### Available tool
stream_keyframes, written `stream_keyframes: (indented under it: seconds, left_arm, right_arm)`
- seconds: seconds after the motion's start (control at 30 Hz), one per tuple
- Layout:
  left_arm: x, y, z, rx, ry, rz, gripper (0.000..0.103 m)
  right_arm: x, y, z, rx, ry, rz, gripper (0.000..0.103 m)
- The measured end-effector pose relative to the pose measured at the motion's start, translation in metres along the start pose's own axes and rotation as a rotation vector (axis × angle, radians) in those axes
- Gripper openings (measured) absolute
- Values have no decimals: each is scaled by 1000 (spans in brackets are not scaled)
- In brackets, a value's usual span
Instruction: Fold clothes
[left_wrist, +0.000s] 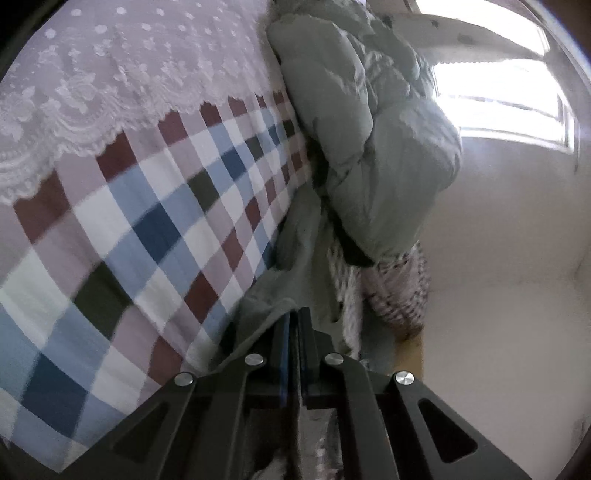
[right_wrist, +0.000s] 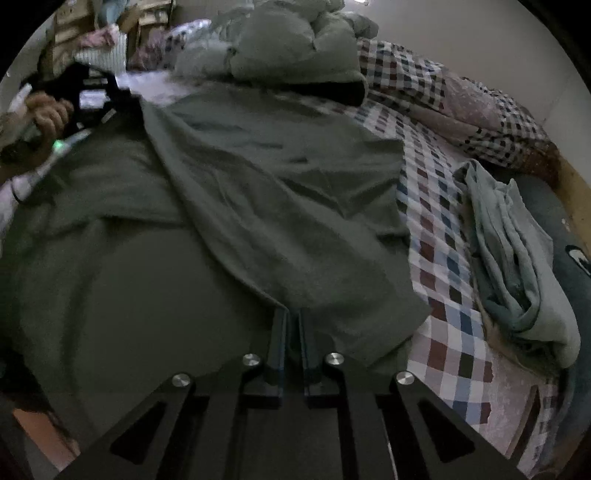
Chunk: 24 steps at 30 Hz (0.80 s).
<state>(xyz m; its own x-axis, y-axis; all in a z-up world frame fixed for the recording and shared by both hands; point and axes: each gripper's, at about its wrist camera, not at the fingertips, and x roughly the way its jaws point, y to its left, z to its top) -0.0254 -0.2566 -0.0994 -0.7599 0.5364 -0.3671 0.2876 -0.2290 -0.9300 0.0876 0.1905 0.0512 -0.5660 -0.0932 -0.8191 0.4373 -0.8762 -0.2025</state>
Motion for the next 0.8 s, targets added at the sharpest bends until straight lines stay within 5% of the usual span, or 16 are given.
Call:
stream_keyframes:
  seconds: [0.3, 0.47, 0.57, 0.63, 0.7, 0.8]
  left_arm:
    - [-30, 37, 27, -154, -120, -51, 3]
    - [-32, 43, 36, -173, -76, -37, 4]
    - [-24, 30, 34, -114, -15, -24, 14]
    - [-23, 16, 31, -53, 6, -24, 43]
    - [-23, 2, 27, 15, 23, -16, 60]
    - [-20, -14, 20, 119, 37, 55, 63]
  right_arm:
    - [-4, 49, 3, -88, 19, 69, 4]
    - [2, 51, -1, -78, 75, 87, 14]
    - [-13, 38, 9, -40, 55, 118, 34]
    - [-28, 27, 26, -3, 9, 159, 43]
    - [-37, 19, 46, 24, -35, 188, 47]
    - [-36, 13, 89, 47, -96, 220, 52]
